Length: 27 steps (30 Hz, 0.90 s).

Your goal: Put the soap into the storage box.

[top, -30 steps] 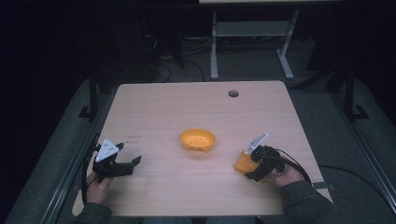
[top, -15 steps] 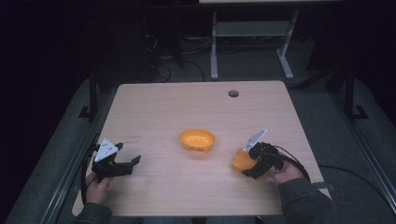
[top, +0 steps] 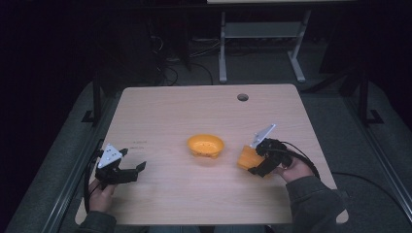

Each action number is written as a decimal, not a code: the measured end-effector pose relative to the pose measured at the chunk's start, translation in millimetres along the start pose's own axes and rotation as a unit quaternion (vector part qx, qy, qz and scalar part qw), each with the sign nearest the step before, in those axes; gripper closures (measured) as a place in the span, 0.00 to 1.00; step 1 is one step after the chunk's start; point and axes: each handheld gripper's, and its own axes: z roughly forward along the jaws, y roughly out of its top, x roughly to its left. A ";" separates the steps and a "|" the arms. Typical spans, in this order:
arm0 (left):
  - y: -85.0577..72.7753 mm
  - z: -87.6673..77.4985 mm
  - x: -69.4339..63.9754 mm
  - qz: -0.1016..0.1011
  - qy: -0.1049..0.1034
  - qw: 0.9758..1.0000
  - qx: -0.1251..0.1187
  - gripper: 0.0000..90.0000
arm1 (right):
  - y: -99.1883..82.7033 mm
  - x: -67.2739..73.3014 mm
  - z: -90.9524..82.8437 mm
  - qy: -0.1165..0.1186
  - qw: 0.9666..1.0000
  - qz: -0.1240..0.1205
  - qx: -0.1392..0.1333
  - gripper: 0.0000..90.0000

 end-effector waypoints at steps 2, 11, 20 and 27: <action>0.0 0.0 0.0 0.000 0.000 1.000 0.000 0.16 | 1.6 -2.0 0.2 0.003 1.000 0.005 -0.001 0.23; -0.3 -0.3 0.5 -0.003 0.001 1.000 -0.004 0.16 | 10.8 -9.8 0.6 0.012 1.000 0.003 -0.009 0.23; -0.3 -1.0 1.4 -0.002 0.002 1.000 -0.003 0.16 | 17.6 -13.5 -0.8 0.013 1.000 -0.001 -0.008 0.23; -0.3 -1.1 1.5 -0.001 0.002 1.000 -0.003 0.16 | 26.4 -15.2 -2.7 0.012 1.000 -0.007 -0.009 0.23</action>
